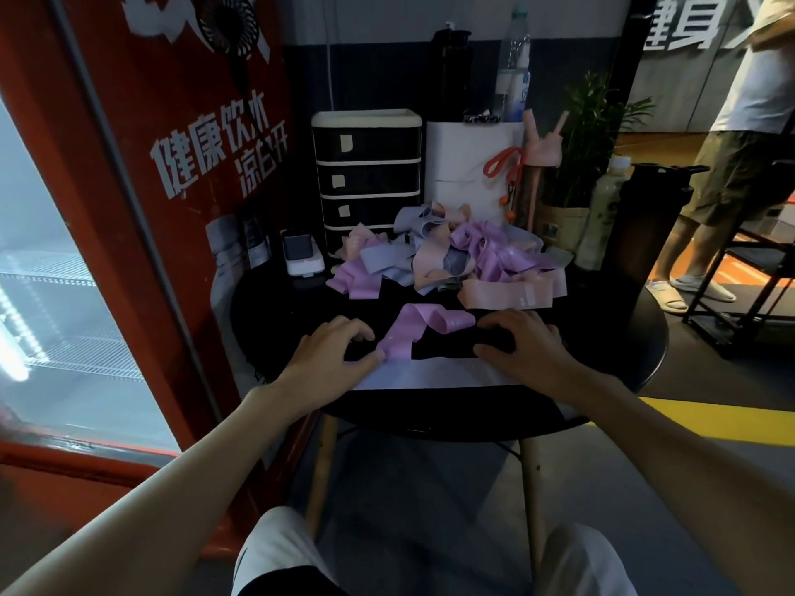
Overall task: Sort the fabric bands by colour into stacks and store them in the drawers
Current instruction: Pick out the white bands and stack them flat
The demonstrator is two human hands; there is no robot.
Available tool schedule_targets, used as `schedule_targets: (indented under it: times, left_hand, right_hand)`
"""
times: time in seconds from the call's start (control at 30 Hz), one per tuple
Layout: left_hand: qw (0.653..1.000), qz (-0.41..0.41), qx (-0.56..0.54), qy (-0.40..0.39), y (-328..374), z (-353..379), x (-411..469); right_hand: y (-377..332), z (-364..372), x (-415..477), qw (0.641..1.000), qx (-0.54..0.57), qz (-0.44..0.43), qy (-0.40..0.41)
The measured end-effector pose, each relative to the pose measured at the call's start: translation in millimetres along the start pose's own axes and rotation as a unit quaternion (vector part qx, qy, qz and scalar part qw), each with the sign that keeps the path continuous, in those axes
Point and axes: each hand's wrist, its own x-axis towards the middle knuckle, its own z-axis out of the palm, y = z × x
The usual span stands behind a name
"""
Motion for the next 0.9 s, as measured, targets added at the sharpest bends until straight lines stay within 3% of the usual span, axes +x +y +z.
schedule_targets:
  times: [0.17,0.3,0.43,0.53,0.6,0.7,0.9]
  left_hand:
    - [0.998,-0.015,-0.004,-0.054,13,9,29]
    - [0.998,0.002,-0.063,-0.015,10,15,43]
    - [0.997,0.014,-0.067,0.048,6,8,64]
    - [0.992,0.039,-0.048,0.114,6,-1,83]
    - [0.995,0.050,-0.008,0.090,3,0,89]
    - [0.999,0.011,0.040,0.013,-4,8,93]
    - [0.995,-0.039,-0.040,0.084,-12,7,131]
  right_hand:
    - [-15,19,36,0.995,0.090,-0.021,-0.038]
    - [-14,34,55,0.994,0.096,-0.030,-0.036]
    - [-10,45,70,0.997,0.076,-0.018,0.010]
    - [-13,43,82,0.991,0.101,-0.014,0.089]
    - [-18,41,83,0.986,0.134,-0.026,0.093]
    - [-16,49,81,0.988,0.129,-0.073,0.050]
    - [-5,65,86,0.985,0.146,-0.077,0.051]
